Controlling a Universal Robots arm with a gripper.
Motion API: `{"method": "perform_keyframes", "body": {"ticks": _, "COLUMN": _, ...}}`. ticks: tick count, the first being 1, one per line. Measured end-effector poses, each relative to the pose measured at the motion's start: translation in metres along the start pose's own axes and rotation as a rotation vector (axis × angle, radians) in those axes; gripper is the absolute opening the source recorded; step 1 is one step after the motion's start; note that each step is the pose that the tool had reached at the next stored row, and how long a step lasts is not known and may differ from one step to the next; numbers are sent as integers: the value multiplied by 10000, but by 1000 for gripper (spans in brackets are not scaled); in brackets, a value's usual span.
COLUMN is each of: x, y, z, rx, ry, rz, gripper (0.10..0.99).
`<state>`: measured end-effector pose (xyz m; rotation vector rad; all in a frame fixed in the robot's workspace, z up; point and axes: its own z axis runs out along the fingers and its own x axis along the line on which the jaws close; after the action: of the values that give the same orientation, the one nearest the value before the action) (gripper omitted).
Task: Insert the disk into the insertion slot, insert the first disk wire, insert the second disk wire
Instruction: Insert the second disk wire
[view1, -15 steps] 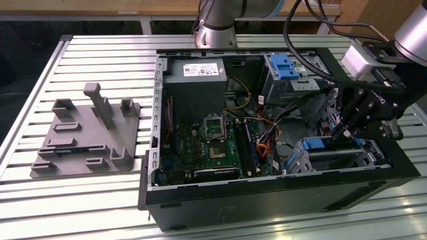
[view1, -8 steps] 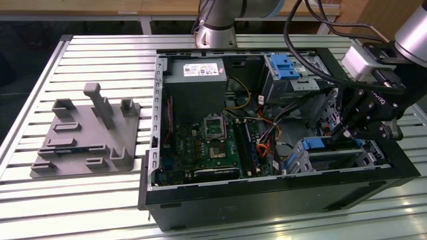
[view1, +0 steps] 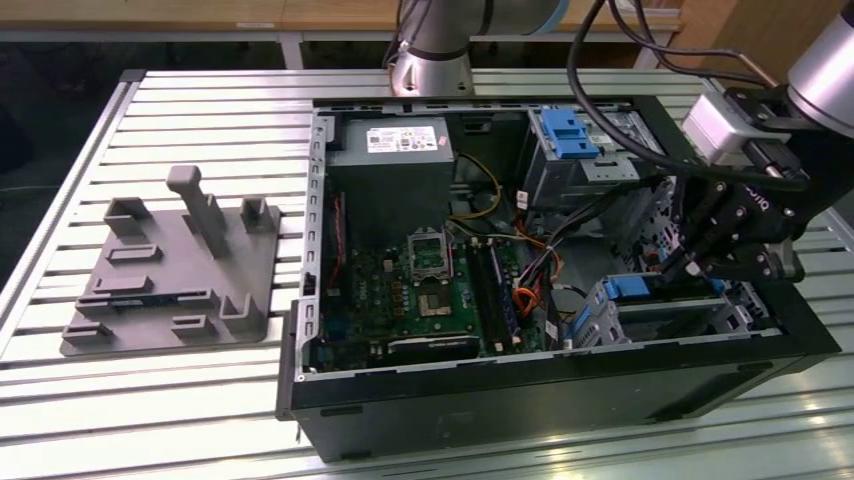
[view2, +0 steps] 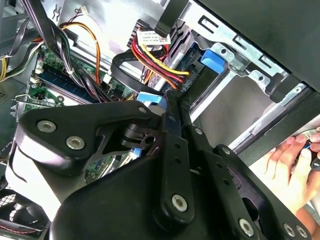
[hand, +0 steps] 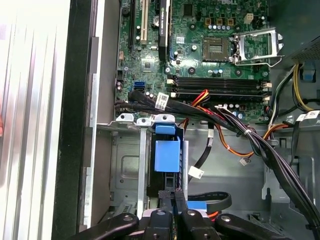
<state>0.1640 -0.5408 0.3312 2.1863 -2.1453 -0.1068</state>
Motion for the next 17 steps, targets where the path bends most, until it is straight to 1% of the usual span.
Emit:
{"method": "perform_keyframes", "body": {"ticks": 4, "x": -1, "y": -1, "z": 8, "rx": 1, "ry": -4, "rz": -1, "gripper": 157}}
{"method": "perform_keyframes", "body": {"ticks": 6, "x": 0, "y": 0, "z": 9, "rx": 0, "ry": -3, "rz": -2, "gripper": 275}}
{"method": "perform_keyframes", "body": {"ticks": 7, "x": 0, "y": 2, "z": 8, "rx": 0, "ry": -2, "rz": -1, "gripper": 275}}
{"method": "perform_keyframes", "body": {"ticks": 8, "x": -1, "y": 5, "z": 6, "rx": 0, "ry": 1, "rz": -1, "gripper": 333}}
{"method": "perform_keyframes", "body": {"ticks": 9, "x": -2, "y": 8, "z": 0, "rx": 0, "ry": 2, "rz": -1, "gripper": 333}}
{"method": "perform_keyframes", "body": {"ticks": 10, "x": -6, "y": 12, "z": -11, "rx": 0, "ry": 2, "rz": -1, "gripper": 396}}
{"method": "perform_keyframes", "body": {"ticks": 12, "x": -25, "y": 22, "z": -53, "rx": 1, "ry": 1, "rz": -1, "gripper": 396}}
{"method": "perform_keyframes", "body": {"ticks": 14, "x": -37, "y": 33, "z": -123, "rx": 5, "ry": 0, "rz": -1, "gripper": 396}}
{"method": "perform_keyframes", "body": {"ticks": 17, "x": -45, "y": 56, "z": -232, "rx": 39, "ry": 1, "rz": 0, "gripper": 396}}
